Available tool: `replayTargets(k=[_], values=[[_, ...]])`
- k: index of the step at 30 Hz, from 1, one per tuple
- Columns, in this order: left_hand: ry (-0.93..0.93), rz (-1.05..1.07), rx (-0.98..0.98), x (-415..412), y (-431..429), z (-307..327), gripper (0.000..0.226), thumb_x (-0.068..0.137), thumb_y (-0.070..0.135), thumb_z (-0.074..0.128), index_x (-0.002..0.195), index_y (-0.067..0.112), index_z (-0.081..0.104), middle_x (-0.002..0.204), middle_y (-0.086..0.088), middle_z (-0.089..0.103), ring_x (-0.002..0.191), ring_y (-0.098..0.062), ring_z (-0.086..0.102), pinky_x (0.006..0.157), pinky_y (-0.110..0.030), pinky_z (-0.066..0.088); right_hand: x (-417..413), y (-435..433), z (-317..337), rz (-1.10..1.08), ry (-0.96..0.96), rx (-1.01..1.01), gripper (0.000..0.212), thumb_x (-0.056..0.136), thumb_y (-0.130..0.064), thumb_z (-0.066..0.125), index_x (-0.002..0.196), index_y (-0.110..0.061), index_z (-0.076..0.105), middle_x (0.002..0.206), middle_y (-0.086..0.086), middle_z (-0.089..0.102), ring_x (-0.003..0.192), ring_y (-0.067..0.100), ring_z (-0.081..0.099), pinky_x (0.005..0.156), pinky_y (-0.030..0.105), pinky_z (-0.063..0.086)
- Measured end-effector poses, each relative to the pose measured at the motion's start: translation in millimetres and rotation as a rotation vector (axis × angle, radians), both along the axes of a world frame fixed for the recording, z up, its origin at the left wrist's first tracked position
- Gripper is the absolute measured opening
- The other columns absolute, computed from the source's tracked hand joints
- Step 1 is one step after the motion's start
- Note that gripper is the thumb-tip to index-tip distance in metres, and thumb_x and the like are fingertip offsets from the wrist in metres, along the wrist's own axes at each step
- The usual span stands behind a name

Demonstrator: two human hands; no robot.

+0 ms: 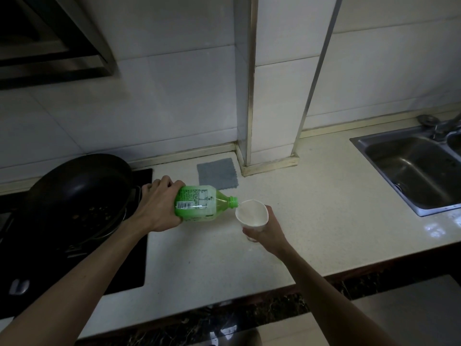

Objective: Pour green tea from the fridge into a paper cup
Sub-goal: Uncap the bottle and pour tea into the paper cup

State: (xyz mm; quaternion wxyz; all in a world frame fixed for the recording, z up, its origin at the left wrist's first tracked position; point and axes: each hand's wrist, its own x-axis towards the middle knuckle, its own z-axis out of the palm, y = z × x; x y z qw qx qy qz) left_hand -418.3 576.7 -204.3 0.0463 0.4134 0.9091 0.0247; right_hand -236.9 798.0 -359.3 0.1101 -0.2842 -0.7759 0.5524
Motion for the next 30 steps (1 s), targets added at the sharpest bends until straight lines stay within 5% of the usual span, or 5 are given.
replayTargets(k=[4,9,16,23,30], values=[[-0.014,0.004,0.011,-1,-1,-4,0.079,0.062,0.042,0.077,0.131,0.023,0.045,0.113,-0.002,0.044,0.110,-0.022,0.045,0.102,-0.043,0.029,-1,4,-6,-0.002,0.009,-0.020,0.082,0.058,-0.044,0.089,0.128,-0.024,0.050,0.118,-0.003,0.059,0.106,0.015,0.061,0.086,0.042,0.059],[-0.057,0.026,0.019,-3,-3,-16,0.078,0.059,0.041,0.077,0.128,0.024,0.045,0.112,-0.001,0.044,0.111,-0.023,0.046,0.110,-0.048,0.020,4,2,3,-0.057,0.051,-0.087,0.079,0.064,-0.025,0.089,0.130,-0.023,0.045,0.120,-0.003,0.055,0.110,0.014,0.057,0.090,0.039,0.057],[-0.232,0.153,0.108,0,-11,-29,0.077,0.053,0.044,0.080,0.119,0.021,0.048,0.108,-0.002,0.047,0.105,-0.022,0.050,0.105,-0.050,0.029,12,8,6,-0.135,0.095,-0.149,0.078,0.066,-0.015,0.089,0.129,-0.022,0.044,0.119,-0.005,0.055,0.111,0.013,0.057,0.092,0.038,0.055],[-0.409,0.221,0.295,11,-15,-38,0.074,0.045,0.036,0.084,0.106,0.013,0.048,0.097,-0.002,0.059,0.087,-0.021,0.061,0.072,-0.038,0.054,14,12,9,-0.161,0.114,-0.175,0.077,0.066,-0.016,0.090,0.127,-0.026,0.044,0.121,-0.005,0.056,0.112,0.013,0.056,0.096,0.042,0.053],[-0.562,0.364,0.360,20,-16,-58,0.072,0.054,0.017,0.090,0.108,0.011,0.043,0.099,-0.001,0.060,0.089,-0.019,0.061,0.068,-0.031,0.053,11,16,10,-0.153,0.109,-0.147,0.076,0.068,-0.014,0.088,0.128,-0.025,0.043,0.116,-0.010,0.055,0.110,0.012,0.056,0.095,0.038,0.053]])
